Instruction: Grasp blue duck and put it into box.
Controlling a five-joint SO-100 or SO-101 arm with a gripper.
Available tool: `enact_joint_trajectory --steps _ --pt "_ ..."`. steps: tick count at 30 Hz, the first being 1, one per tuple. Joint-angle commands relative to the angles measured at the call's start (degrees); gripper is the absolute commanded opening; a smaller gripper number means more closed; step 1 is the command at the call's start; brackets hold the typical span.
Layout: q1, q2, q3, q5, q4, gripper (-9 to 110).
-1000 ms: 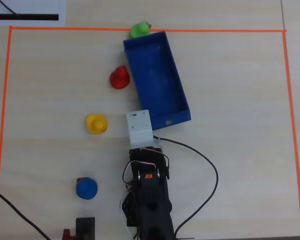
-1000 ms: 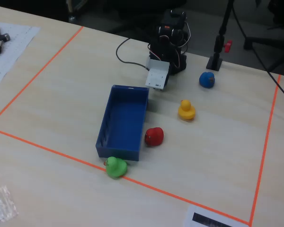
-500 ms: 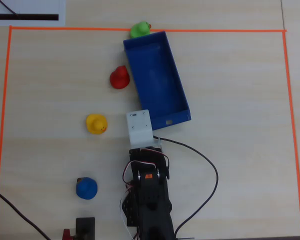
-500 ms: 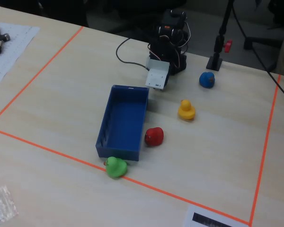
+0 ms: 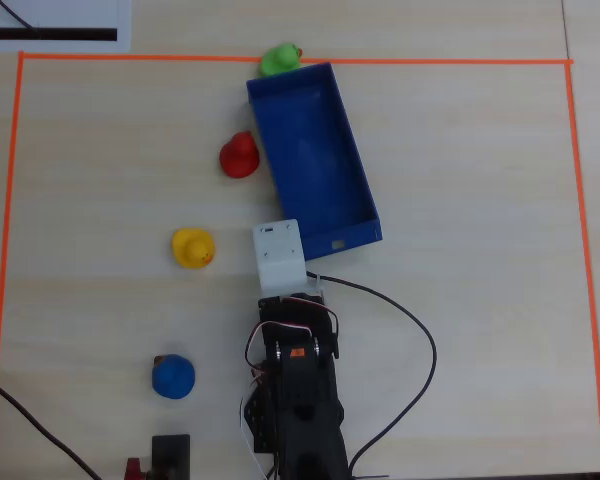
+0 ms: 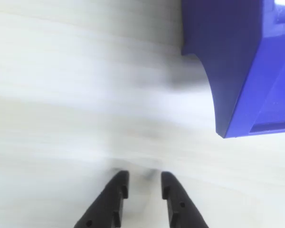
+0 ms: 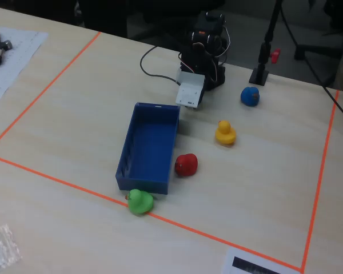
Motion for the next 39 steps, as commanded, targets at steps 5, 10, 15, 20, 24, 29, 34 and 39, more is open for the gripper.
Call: enact_joint_trajectory --steps 5,10,15,20,24,29,34,39 --pt "-0.1 0.0 0.3 0.2 1.4 6" --pt "-0.1 0.0 0.3 0.2 1.4 6" --pt "-0.1 0.0 0.3 0.2 1.4 6" --pt "-1.1 0.0 0.3 0.2 1.4 6" --pt "-1.1 0.0 0.3 0.2 1.4 0" --pt "-3.7 -0.1 -0.9 0.3 1.9 0" --pt "-13.2 -12.9 -18.5 6.5 4.0 0" --pt "-34.2 -27.9 -37.9 19.4 8.0 12"
